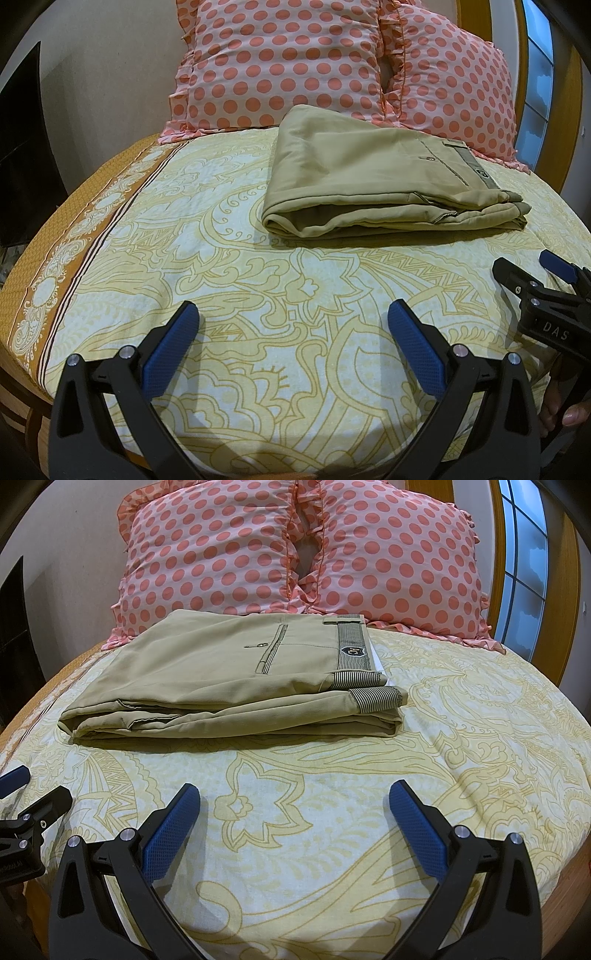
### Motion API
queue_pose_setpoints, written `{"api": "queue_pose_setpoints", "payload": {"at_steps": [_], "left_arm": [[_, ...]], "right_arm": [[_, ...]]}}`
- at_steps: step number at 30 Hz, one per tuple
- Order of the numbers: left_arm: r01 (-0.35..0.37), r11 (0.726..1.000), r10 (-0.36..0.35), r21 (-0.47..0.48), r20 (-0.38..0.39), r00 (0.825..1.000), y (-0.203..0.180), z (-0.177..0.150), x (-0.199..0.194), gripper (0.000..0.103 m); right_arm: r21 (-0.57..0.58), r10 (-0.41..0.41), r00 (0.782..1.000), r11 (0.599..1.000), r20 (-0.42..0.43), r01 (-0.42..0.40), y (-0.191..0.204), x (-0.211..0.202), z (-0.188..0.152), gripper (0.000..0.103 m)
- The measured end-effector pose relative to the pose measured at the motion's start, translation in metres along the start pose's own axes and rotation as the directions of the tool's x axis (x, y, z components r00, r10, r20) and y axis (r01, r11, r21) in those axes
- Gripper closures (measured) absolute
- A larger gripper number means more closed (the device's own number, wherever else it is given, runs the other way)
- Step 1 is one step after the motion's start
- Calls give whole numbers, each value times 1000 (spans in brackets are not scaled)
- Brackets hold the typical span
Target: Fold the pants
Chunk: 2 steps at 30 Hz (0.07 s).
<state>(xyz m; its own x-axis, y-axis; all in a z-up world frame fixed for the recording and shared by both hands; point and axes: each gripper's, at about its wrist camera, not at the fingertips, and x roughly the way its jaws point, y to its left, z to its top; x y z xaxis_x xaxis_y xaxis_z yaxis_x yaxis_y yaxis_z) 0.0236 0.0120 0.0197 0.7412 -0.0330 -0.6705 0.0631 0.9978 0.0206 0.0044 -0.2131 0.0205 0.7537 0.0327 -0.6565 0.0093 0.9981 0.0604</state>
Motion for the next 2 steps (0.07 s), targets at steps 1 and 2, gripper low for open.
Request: {"api": "queue_pose_setpoints", "payload": {"at_steps": [1,2], "left_arm": [[0,1000,0,0,2,1000,0,0,0,2],[0,1000,0,0,3,1000,0,0,0,2]], "right_arm": [[0,0,1000,1000,0,0,0,0,0,1],[0,0,1000,1000,0,0,0,0,0,1]]}}
